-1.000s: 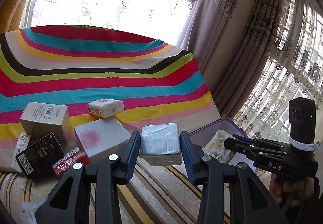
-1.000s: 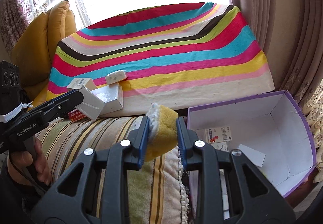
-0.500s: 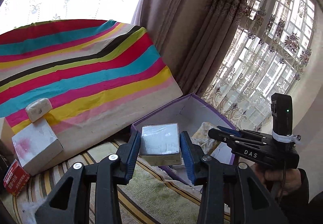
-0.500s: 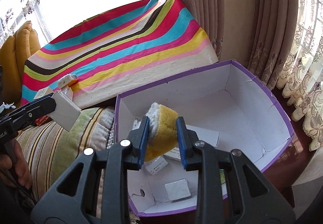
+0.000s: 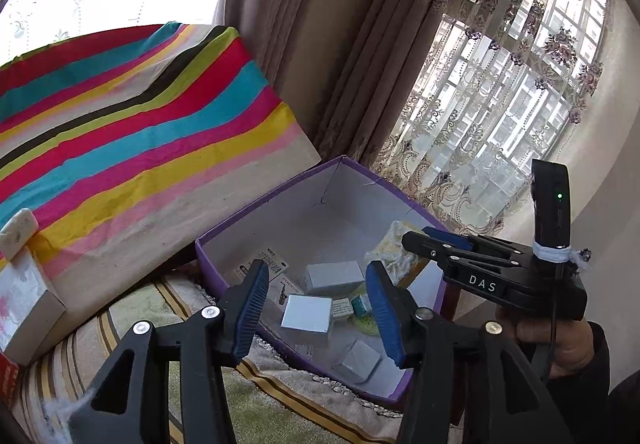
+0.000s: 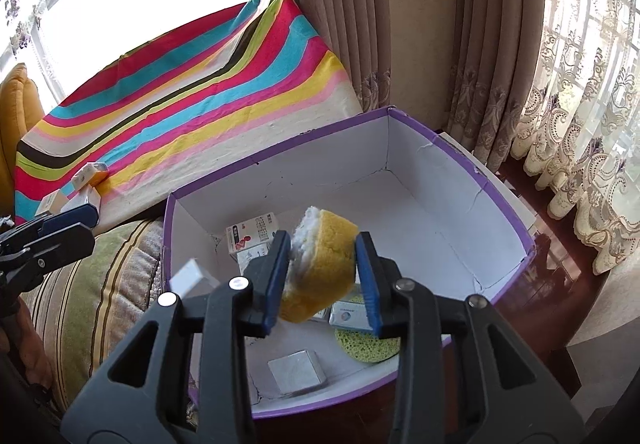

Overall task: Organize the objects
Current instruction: 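Carry both items over the purple box and open both grippers, then withdraw both tools from the purple box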

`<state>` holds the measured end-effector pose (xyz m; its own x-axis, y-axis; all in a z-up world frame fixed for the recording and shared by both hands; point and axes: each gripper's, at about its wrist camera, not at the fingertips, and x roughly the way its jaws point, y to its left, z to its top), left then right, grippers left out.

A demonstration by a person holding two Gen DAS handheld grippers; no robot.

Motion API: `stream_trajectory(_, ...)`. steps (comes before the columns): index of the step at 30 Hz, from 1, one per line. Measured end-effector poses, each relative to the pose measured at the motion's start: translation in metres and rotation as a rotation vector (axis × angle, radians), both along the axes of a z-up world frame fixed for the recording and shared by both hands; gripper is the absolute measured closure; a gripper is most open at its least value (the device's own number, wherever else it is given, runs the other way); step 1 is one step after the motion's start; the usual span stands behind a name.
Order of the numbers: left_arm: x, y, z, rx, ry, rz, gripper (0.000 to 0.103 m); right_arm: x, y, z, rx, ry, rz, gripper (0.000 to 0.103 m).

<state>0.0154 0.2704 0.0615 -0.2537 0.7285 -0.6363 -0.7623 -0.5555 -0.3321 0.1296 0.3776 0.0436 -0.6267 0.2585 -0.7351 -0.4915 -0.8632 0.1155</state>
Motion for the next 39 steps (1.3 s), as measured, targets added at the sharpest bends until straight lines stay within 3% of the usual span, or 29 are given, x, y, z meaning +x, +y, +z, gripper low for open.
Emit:
stream_trajectory(4, -0.005, -0.015, -0.002, 0.01, -0.012, 0.041, 0.05, -0.002, -0.004, 0.001, -0.002, 0.002, 0.009, 0.05)
stream_trajectory(15, -0.016, -0.085, -0.01, 0.032, -0.041, 0.195, 0.048, -0.016, -0.034, 0.005, -0.01, -0.002, 0.089, 0.043)
stream_trajectory(22, -0.019, -0.132, -0.015, 0.058, -0.061, 0.307, 0.048, -0.031, -0.07, 0.005, -0.011, -0.014, 0.175, 0.033)
stream_trajectory(39, -0.012, -0.246, -0.024, 0.119, -0.091, 0.578, 0.046, -0.063, -0.158, -0.004, 0.002, -0.062, 0.385, 0.028)
